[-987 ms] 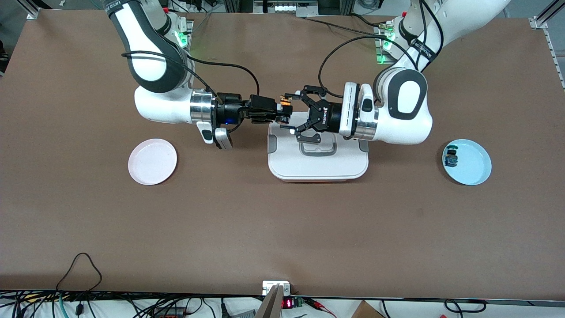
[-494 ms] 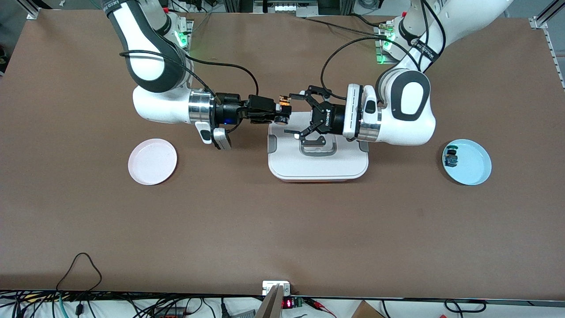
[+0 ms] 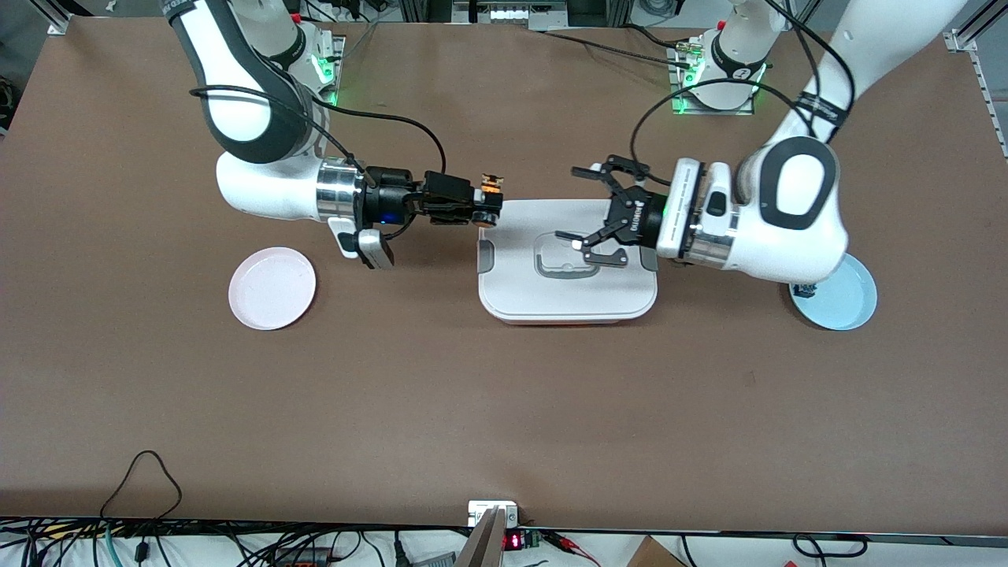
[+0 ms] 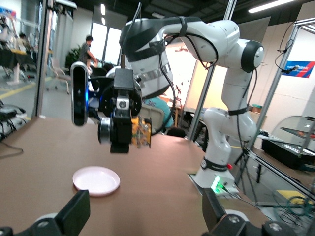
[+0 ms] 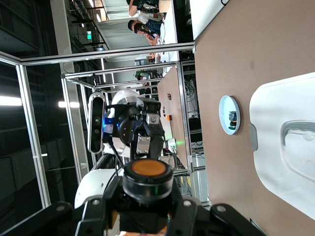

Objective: Transfer orange switch to right arm and place
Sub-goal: 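Close the right gripper on the switch and open the left gripper, then carry the switch with the right gripper while the left gripper withdraws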

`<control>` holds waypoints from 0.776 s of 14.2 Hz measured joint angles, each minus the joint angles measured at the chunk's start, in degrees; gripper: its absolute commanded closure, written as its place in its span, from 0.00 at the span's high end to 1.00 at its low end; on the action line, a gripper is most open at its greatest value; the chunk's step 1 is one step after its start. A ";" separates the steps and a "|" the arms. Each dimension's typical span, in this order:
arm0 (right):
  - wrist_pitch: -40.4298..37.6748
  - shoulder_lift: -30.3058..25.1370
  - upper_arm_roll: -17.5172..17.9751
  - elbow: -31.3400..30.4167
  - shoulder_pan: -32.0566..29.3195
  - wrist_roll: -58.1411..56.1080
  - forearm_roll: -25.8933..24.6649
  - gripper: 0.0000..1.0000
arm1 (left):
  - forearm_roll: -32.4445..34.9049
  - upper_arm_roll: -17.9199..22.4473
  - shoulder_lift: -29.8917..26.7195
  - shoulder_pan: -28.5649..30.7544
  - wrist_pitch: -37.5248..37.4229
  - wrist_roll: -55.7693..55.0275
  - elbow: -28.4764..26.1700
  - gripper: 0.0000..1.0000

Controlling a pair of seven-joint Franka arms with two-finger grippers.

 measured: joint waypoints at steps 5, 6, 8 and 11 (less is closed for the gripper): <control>-10.88 -2.51 -0.34 -1.90 -9.35 -0.17 -10.74 0.00 | 13.85 -0.13 -0.13 1.11 -3.80 -17.14 3.73 1.00; -12.97 -2.73 -0.40 -1.98 -11.31 -0.19 -12.66 0.00 | 16.91 -0.19 -0.15 1.09 -4.23 -20.97 4.26 1.00; -15.56 -3.03 -0.42 -2.06 -14.23 -0.25 -16.14 0.00 | 22.36 -0.33 -0.18 1.09 -5.29 -30.35 5.74 1.00; -16.55 -3.84 -0.42 -2.04 -16.75 -0.47 -23.76 0.00 | 31.83 -0.76 -0.30 0.86 -10.50 -45.91 9.16 1.00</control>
